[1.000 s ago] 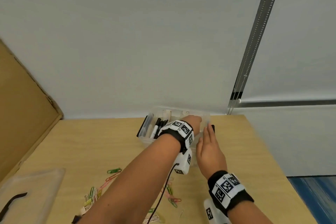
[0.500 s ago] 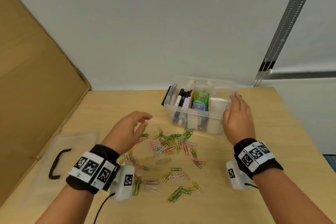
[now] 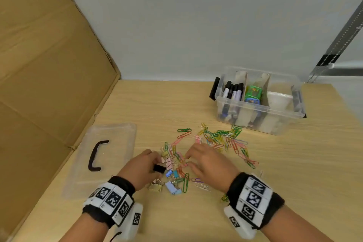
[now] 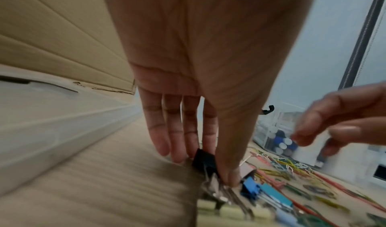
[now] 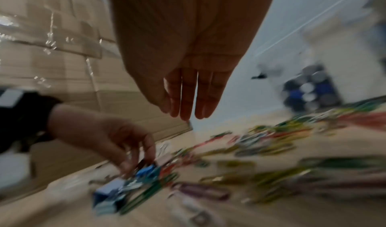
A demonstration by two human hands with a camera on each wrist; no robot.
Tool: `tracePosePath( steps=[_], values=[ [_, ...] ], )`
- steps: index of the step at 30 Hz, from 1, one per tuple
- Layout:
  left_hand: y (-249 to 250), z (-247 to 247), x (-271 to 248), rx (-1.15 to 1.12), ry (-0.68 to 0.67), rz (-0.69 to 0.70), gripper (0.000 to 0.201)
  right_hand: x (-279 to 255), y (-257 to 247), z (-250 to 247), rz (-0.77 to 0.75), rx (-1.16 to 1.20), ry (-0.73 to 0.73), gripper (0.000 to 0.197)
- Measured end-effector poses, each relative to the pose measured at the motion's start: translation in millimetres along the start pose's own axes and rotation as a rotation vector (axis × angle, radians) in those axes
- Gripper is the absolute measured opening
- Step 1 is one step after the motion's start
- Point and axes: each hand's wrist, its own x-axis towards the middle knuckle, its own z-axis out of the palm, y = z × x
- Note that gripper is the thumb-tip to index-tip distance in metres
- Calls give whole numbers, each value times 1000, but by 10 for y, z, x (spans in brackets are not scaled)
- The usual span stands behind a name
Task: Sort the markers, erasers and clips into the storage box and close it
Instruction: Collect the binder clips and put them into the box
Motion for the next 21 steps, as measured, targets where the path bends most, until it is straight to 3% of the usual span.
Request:
tracePosePath(
  steps=[6, 12, 14, 18, 21],
  values=[
    [-60, 35, 80, -50, 13, 49, 24, 444, -285, 377, 64, -121, -215, 35],
    [-118, 35, 132, -76, -24, 69, 28, 518, -264, 403, 107, -118, -169, 36],
    [-121, 31, 151, -104, -34, 89, 26, 474, -227, 374, 206, 91, -71, 36],
    [-161, 7, 196, -194, -38, 158, 19, 378, -137, 268, 529, 763, 93, 21],
    [-198, -29, 212, -352, -15, 166, 18, 335, -125, 214, 704, 1364, 133, 35]
  ],
)
